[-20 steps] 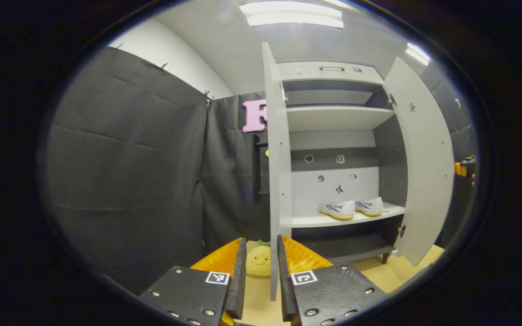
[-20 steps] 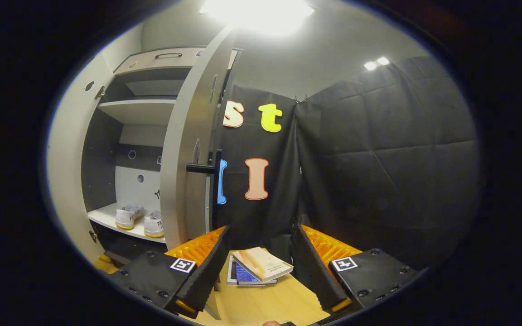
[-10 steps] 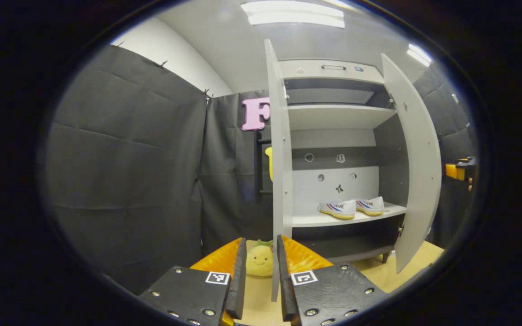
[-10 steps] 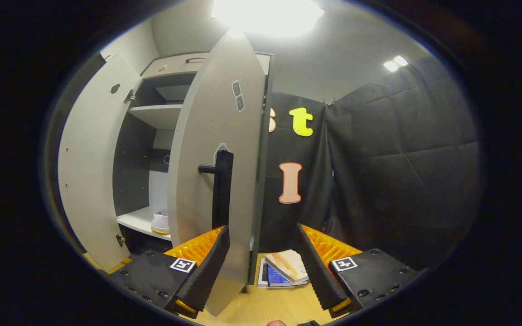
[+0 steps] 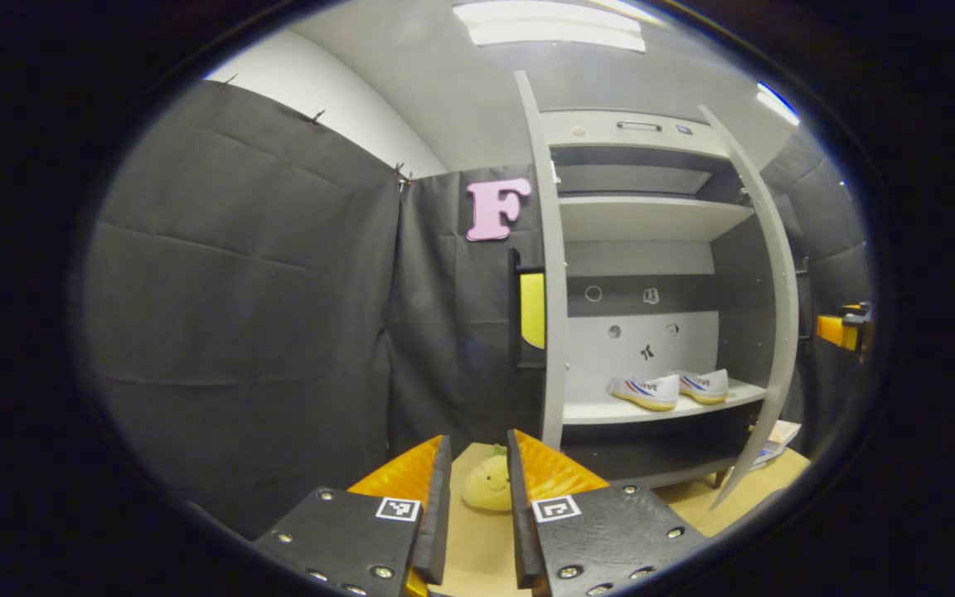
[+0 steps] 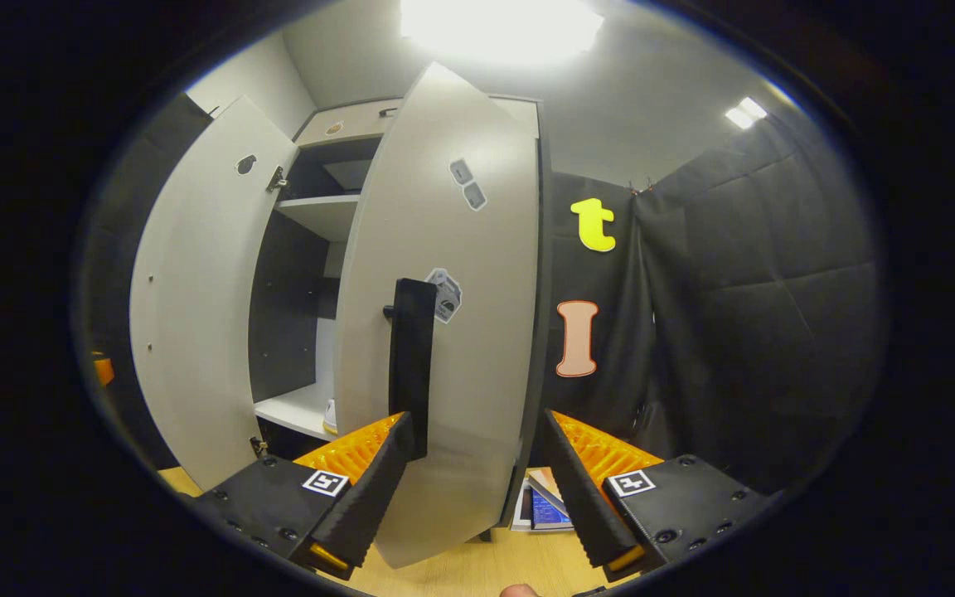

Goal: Grab one shoe with the right hand and put it into the shoe cabinet, grab the other shoe with the left hand and put it into the shoe cabinet; then close the right door with the right hand and the left door with the left hand.

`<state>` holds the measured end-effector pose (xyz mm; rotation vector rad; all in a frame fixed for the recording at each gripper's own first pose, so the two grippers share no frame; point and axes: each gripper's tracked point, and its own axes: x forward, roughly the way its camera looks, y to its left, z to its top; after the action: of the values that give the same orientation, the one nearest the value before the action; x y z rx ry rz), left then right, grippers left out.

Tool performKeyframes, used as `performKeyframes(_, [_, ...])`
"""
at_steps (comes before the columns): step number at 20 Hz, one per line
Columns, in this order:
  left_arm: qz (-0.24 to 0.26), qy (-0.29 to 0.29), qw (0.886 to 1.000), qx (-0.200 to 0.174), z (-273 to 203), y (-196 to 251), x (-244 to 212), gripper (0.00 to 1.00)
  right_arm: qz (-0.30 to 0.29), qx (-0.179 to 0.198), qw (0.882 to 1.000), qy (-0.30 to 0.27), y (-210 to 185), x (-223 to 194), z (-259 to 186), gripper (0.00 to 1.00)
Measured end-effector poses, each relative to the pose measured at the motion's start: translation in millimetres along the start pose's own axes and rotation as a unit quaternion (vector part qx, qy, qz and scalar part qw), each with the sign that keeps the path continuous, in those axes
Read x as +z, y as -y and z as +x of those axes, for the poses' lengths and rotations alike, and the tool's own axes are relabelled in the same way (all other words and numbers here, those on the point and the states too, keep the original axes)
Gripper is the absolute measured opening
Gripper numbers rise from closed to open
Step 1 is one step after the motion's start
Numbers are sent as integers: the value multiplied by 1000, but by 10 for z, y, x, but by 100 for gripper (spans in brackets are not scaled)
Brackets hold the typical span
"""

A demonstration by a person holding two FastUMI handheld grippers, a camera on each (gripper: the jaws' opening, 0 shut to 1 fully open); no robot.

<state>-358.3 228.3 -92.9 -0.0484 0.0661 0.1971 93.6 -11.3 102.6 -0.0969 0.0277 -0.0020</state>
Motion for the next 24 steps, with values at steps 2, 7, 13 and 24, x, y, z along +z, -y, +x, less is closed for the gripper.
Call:
performKeyframes(2, [-2, 13, 1000, 4, 132, -52, 143, 33, 6, 1, 1000, -3, 19, -43, -60, 97])
performKeyframes(7, [2, 28, 1000, 10, 515, -110, 341, 35, 4, -3, 1000, -22, 141, -250, -190, 97])
performKeyframes(13, [6, 25, 1000, 14, 920, -65, 435, 33, 0, -31, 999, -37, 429, -401, -303, 98])
performKeyframes(24, [45, 23, 999, 15, 1028, 143, 472, 33, -5, -35, 998, -61, 549, -616, -287, 98])
